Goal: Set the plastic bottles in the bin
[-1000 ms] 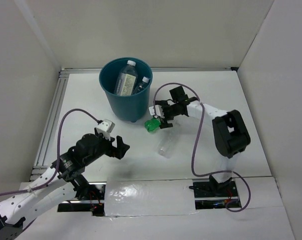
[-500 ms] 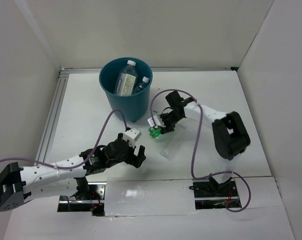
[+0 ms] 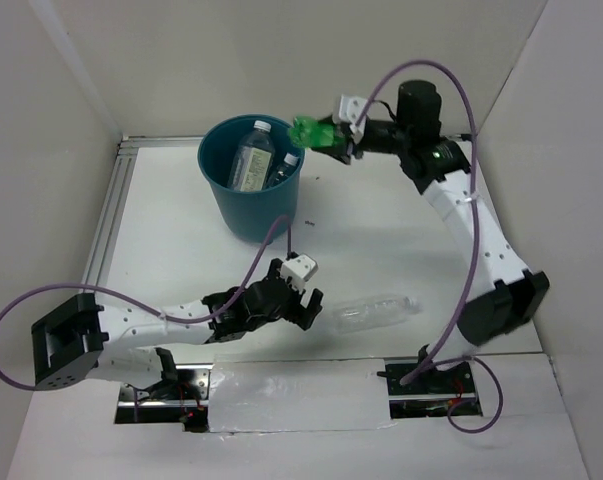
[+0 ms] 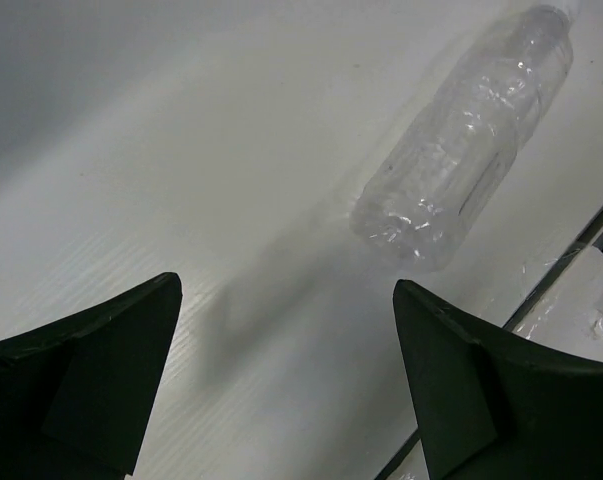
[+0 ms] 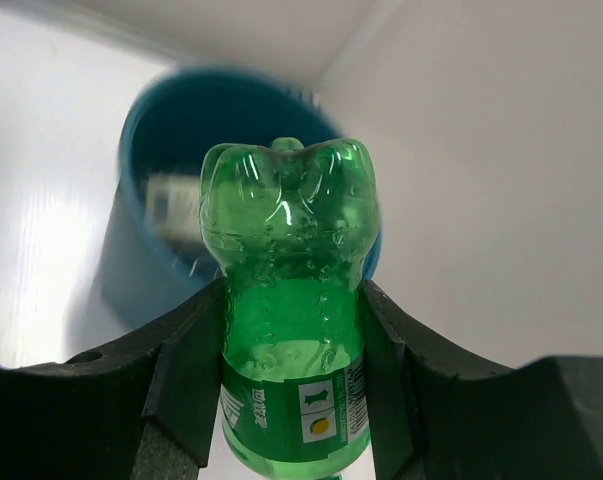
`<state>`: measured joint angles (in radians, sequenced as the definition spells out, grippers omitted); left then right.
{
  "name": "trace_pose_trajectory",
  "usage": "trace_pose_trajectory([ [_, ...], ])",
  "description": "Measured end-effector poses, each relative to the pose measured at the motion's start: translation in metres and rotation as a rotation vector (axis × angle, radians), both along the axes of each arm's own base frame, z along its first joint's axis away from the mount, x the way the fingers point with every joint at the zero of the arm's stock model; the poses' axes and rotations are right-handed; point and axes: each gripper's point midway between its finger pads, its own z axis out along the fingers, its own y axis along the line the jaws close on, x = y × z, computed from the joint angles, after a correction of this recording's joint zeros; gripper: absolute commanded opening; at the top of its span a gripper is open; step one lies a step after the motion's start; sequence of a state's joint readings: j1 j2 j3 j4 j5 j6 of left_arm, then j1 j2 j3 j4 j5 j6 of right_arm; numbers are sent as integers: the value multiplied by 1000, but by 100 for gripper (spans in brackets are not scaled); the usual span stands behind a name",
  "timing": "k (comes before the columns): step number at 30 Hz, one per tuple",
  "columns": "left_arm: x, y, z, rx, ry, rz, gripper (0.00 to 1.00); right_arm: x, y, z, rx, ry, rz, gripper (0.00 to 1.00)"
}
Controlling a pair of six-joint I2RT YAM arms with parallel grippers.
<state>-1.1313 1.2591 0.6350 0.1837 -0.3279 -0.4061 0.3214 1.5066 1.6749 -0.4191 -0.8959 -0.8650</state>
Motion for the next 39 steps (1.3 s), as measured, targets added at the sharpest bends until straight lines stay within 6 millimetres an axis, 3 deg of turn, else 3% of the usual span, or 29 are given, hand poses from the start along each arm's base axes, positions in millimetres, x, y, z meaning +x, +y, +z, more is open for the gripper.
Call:
trace_pose_trajectory([
  [3,-5,-11,-4,3,-14,-34,100,19,44,33,75,-21,79,35],
  [5,-10,-17,-6,6,-22,-58,100,31,77,36,100,-19,131,38],
  [8,-16,-24,-7,20,-50,-100,100,48,128,17,101,23,204,49],
  [9,-18,-26,-6,20,-58,-110,100,51,139,7,97,45,217,57],
  [11,-18,-30,-3,19,-82,-129,100,55,161,-22,77,119,246,83],
  [12,-19,-31,-1,22,-99,-141,100,56,167,-35,65,157,252,95],
  [13,-18,-33,1,20,-110,-148,100,56,169,-47,49,192,252,100],
  [15,-17,-35,3,29,-137,-171,100,58,169,-59,38,229,242,100],
  [17,-17,-40,5,39,-159,-200,100,60,162,-57,45,251,218,100],
  [20,-19,-54,12,43,-210,-282,100,71,135,-37,84,292,130,100],
  [22,-23,-67,15,44,-238,-356,100,83,102,-19,124,313,39,100],
  [24,-28,-81,15,44,-258,-439,100,94,47,-4,166,346,-76,100],
  [26,-35,-94,13,43,-277,-527,100,103,-21,1,208,372,-213,100],
  [29,-53,-108,1,49,-271,-682,100,101,-118,-6,251,417,-413,100],
  [30,-61,-109,-6,55,-258,-740,100,97,-140,-11,260,430,-456,100],
  [33,-85,-112,-23,72,-213,-907,100,77,-173,-31,272,487,-517,100],
  [39,-103,-112,-65,133,-131,-1039,91,31,-189,-76,292,616,-536,100],
])
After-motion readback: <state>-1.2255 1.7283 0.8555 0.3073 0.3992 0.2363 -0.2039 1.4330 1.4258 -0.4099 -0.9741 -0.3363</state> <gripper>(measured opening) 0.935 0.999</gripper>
